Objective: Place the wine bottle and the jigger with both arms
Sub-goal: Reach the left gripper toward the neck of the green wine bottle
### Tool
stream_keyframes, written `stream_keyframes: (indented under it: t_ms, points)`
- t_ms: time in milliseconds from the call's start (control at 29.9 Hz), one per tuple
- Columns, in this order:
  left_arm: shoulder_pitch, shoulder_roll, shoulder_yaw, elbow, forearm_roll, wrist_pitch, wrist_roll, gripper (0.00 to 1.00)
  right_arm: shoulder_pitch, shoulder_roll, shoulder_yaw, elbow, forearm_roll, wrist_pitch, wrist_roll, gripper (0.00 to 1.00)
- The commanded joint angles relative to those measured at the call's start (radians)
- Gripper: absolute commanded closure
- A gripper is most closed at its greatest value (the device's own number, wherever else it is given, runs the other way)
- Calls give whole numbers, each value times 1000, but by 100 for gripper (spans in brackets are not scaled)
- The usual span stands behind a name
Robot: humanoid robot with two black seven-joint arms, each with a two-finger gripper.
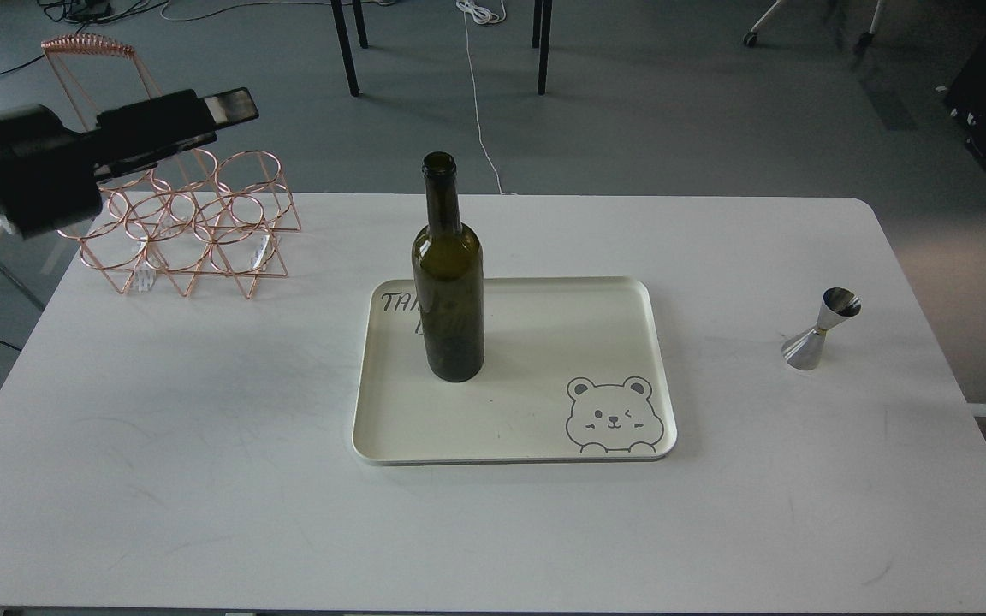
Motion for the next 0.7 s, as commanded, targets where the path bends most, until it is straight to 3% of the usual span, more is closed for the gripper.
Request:
stream_keyframes:
  t_ms: [0, 334, 434, 668]
  points:
    - [4, -79, 4, -8, 367, 32, -4, 2, -11, 1, 1, -36, 54, 47, 0, 3]
    - [21, -285, 34, 18, 477, 109, 7, 2, -10, -2, 16, -79, 97, 122, 0, 3]
    - [21, -346, 34, 42, 517, 120, 7, 9, -11, -3, 16, -80, 97, 121, 0, 3]
    - [19, -443, 32, 135, 534, 124, 50, 14, -34, 1, 18, -80, 123, 121, 0, 3]
